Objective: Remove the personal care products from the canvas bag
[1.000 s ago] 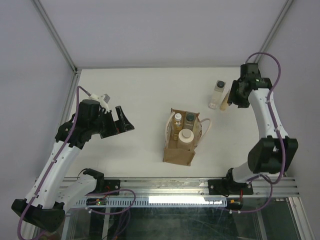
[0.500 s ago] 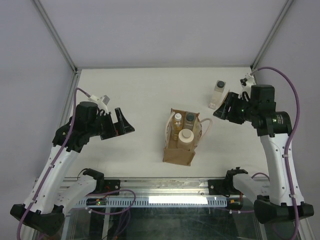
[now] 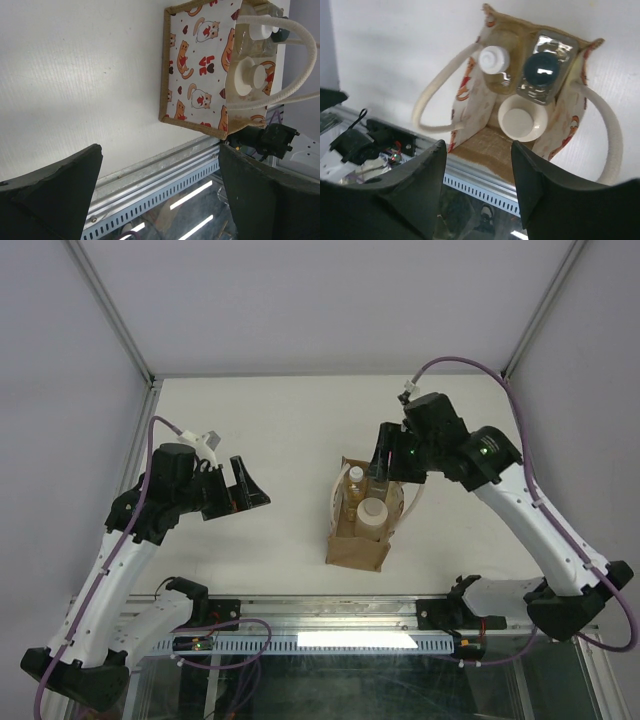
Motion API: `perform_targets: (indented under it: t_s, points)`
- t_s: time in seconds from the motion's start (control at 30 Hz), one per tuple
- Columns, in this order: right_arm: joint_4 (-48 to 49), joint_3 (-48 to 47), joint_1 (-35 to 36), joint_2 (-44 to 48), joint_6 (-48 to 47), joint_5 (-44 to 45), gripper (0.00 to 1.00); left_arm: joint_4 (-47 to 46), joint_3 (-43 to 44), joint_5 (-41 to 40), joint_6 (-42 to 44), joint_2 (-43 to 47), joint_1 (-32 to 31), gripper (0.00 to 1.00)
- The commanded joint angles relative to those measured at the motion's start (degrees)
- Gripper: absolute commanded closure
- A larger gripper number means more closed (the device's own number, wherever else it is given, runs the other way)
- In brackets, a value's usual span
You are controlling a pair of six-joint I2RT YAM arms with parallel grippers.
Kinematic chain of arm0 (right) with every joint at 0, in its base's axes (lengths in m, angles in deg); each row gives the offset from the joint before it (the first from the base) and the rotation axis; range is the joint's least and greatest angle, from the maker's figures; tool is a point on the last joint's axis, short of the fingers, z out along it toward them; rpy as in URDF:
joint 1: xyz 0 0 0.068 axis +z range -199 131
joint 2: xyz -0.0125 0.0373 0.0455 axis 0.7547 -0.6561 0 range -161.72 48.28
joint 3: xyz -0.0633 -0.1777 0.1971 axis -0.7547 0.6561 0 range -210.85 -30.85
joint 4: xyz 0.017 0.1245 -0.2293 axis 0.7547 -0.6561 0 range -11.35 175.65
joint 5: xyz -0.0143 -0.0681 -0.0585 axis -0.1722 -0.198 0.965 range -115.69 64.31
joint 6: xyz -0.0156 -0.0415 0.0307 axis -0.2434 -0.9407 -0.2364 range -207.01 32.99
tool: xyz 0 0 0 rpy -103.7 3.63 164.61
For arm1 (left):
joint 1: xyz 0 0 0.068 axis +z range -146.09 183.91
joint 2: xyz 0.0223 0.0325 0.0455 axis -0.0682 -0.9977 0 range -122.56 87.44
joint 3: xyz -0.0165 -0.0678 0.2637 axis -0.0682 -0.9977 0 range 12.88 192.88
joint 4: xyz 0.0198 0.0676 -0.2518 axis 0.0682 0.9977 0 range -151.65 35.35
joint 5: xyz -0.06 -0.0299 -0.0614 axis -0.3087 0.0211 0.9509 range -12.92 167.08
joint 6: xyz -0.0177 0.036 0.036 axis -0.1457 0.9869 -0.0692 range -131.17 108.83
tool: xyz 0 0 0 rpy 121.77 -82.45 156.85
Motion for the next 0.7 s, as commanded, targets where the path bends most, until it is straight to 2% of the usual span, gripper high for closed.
perform_targets:
  t_s: [0.0,0.27,0.67]
  points:
    - [-3.78,-1.93,0.81,-3.13,9.14,13.04,0.42,-1.12,0.77,0.76,-0.63,1.9,-0.09,0.01]
    - [-5.73,-4.47,0.77,-9.66,14.36,22.06,0.41,-0.4,-1.04,-0.25,-0.78,4.01,-0.13,0.01]
    - [-2.59,-3.41,0.7,-17.92,14.88,24.46,0.39,0.47,-0.63,-1.18,0.4,4.03,-0.11,0.01]
